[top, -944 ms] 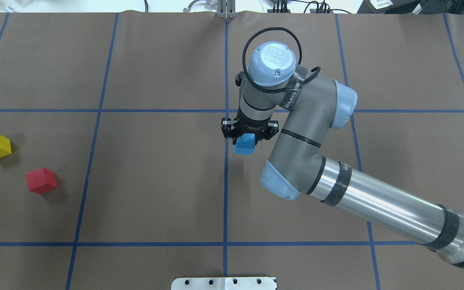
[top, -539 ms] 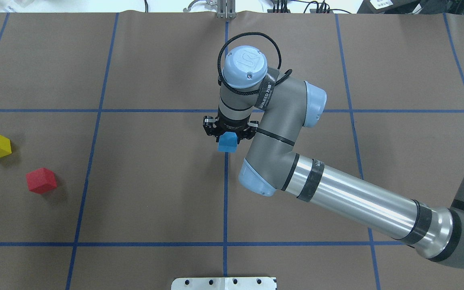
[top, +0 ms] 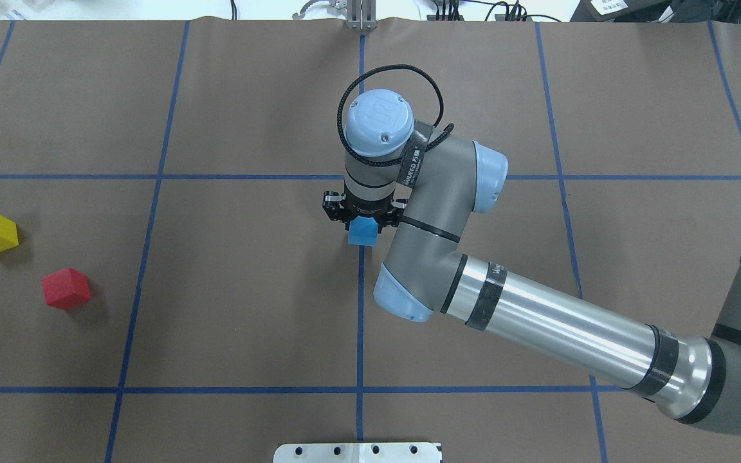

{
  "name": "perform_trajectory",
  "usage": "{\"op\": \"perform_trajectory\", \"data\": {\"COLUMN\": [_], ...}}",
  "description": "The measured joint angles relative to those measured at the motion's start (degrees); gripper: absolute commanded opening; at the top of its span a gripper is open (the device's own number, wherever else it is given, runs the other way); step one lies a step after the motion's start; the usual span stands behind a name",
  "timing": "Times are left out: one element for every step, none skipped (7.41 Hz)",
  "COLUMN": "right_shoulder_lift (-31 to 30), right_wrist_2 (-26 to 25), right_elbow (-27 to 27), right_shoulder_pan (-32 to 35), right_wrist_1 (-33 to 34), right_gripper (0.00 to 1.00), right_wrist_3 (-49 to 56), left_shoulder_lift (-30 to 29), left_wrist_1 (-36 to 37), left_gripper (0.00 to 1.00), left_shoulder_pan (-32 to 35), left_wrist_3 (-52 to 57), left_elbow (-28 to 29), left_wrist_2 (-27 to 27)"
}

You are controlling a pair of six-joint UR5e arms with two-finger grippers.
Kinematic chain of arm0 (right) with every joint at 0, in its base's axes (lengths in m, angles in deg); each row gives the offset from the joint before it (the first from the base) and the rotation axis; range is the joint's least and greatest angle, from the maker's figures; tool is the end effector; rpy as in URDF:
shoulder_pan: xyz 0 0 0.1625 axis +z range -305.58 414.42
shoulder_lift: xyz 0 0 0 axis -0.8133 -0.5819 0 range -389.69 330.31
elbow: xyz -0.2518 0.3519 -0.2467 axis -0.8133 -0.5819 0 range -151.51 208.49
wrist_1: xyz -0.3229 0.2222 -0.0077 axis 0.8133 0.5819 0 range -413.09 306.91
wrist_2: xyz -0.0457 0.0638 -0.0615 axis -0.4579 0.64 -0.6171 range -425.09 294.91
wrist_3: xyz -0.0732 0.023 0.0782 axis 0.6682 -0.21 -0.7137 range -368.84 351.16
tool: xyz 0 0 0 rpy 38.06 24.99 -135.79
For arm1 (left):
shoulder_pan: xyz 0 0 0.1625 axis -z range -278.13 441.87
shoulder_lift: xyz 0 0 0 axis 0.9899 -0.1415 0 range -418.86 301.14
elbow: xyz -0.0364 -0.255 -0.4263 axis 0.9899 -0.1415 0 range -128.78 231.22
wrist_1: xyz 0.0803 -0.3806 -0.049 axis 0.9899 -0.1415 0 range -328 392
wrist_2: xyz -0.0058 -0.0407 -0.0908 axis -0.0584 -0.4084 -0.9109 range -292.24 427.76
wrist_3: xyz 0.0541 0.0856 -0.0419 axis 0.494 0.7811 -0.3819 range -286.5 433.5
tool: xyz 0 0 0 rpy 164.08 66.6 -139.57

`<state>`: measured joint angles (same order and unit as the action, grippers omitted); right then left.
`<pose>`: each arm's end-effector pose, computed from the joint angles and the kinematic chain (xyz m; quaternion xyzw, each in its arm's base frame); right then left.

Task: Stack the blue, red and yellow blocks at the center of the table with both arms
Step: 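Lower the blue cube onto the center and open the right gripper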

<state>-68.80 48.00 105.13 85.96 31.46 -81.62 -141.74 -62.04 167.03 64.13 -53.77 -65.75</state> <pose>-0.6520 -0.5063 0.2579 -0.0214 -0.4037 0.0409 0.9137 -0.0225 -0.4209 0.6634 0.0500 0.3777 0.0019 0.9246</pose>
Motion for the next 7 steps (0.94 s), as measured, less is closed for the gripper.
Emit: {"op": "perform_trajectory", "data": {"right_shoulder_lift": [0.0, 0.0, 0.01, 0.01, 0.03, 0.06, 0.06], "right_wrist_2": [-0.64, -0.91, -1.04, -1.28, -1.68, -1.9, -2.03], "right_elbow": [-0.24, -0.39, -0.47, -0.49, -0.52, -0.52, -0.52], "right_shoulder_pan": [-0.36, -0.57, -0.68, -0.82, -1.02, -1.17, -1.26], "right_wrist_1": [-0.02, -0.1, -0.22, -0.3, -0.33, -0.35, -0.35], "right_gripper": [0.0, 0.0, 0.0, 0.0, 0.0, 0.0, 0.0], "right_wrist_3": [-0.11, -0.13, -0.12, -0.04, 0.17, 0.45, 0.69], "left_shoulder_lift": [0.0, 0.0, 0.0, 0.0, 0.0, 0.0, 0.0], "left_wrist_1": [0.0, 0.0, 0.0, 0.0, 0.0, 0.0, 0.0], "left_gripper": [1.0, 1.0, 1.0, 1.0, 1.0, 1.0, 1.0], "left_shoulder_pan": [0.0, 0.0, 0.0, 0.0, 0.0, 0.0, 0.0], "left_wrist_3": [-0.01, -0.03, -0.03, -0.03, -0.03, -0.04, -0.02], "left_elbow": [0.03, 0.04, 0.03, 0.0, -0.03, -0.02, 0.01], "left_wrist_2": [0.0, 0.0, 0.0, 0.0, 0.0, 0.0, 0.0]}}
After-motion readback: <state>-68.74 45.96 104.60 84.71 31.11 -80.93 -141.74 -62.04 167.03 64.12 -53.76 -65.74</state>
